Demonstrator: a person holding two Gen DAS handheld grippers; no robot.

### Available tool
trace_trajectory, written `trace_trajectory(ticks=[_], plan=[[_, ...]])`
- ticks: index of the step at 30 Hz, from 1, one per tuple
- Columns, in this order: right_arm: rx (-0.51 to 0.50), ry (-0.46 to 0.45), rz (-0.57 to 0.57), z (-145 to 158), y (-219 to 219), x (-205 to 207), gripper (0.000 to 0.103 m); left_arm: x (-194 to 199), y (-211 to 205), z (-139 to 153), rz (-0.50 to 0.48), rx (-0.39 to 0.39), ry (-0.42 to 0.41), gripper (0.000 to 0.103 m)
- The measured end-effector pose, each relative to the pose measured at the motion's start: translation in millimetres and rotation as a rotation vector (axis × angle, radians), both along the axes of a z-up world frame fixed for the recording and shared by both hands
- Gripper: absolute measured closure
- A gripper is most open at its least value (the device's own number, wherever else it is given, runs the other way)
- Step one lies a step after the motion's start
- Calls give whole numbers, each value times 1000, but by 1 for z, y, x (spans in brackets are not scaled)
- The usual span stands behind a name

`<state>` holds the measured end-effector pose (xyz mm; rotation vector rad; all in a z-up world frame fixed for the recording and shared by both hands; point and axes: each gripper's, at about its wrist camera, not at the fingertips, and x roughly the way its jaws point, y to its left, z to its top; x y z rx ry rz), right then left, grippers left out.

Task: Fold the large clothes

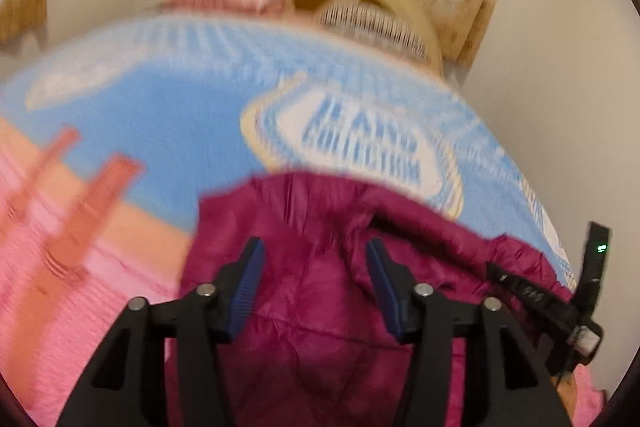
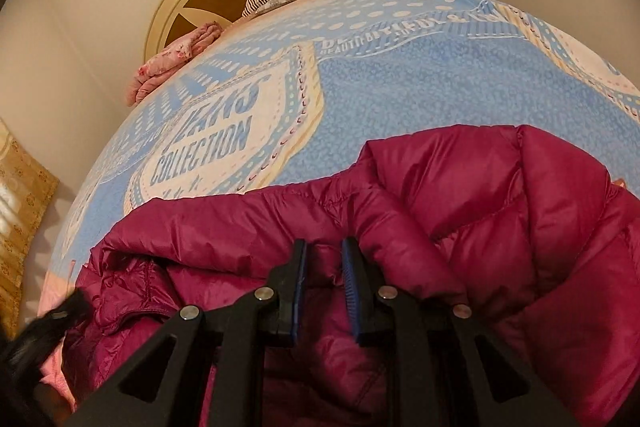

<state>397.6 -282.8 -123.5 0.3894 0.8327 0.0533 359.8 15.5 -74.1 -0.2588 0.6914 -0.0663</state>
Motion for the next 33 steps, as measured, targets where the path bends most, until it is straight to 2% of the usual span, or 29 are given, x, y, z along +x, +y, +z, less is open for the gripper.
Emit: trace_trajectory(ticks=[2,3,4,5,6,8,9,10,12,13,15,19,21,23,25,26,28,30,33], plan=[[-12,-1,1,-1,5,0,85,8,-17,20,-43,35,-48,46],[-14,-1,0,-1,4,0,85,16,-28,28,-76,40,-65,41],[-13,-3,1,0,4,0,85,28,-41,34,-111,41,-79,30],[-11,-4,1,0,4,0,85,41,-55,36,-134,58,-88,26],[-7,-5,1,0,3,-1,85,58,-72,32,-136,118,-92,26],[0,-7,0,0,2,-2,85,80,-91,15,-113,229,-50,27],[2,-9,1,0,2,-2,85,93,-97,-3,-100,281,10,29],[4,-10,1,0,2,-3,85,102,-97,-22,-93,293,74,32],[7,-11,1,-1,1,-2,84,110,-89,-47,-76,263,154,33],[5,-12,1,0,1,-2,84,111,-82,-57,-76,217,174,33],[-5,-8,1,0,3,-2,84,113,-74,-59,-72,177,172,31],[31,8,-6,5,-2,-2,85,113,-83,-59,-73,248,172,30],[21,-18,-20,19,-5,-10,84,112,-83,-61,-72,249,169,30],[-22,-83,-29,37,-5,-20,84,112,-80,-59,-73,240,167,30],[-124,-79,-56,45,-4,-19,83,110,-82,-59,-71,243,166,30],[-167,-41,-63,40,-4,-13,74,110,-84,-61,-71,244,166,30],[-219,55,-54,15,-5,-1,70,110,-83,-61,-71,243,166,30],[-214,19,-53,7,-7,-1,66,111,-83,-61,-70,246,167,30],[-250,22,-59,6,-3,2,65,110,-83,-60,-71,245,168,29]])
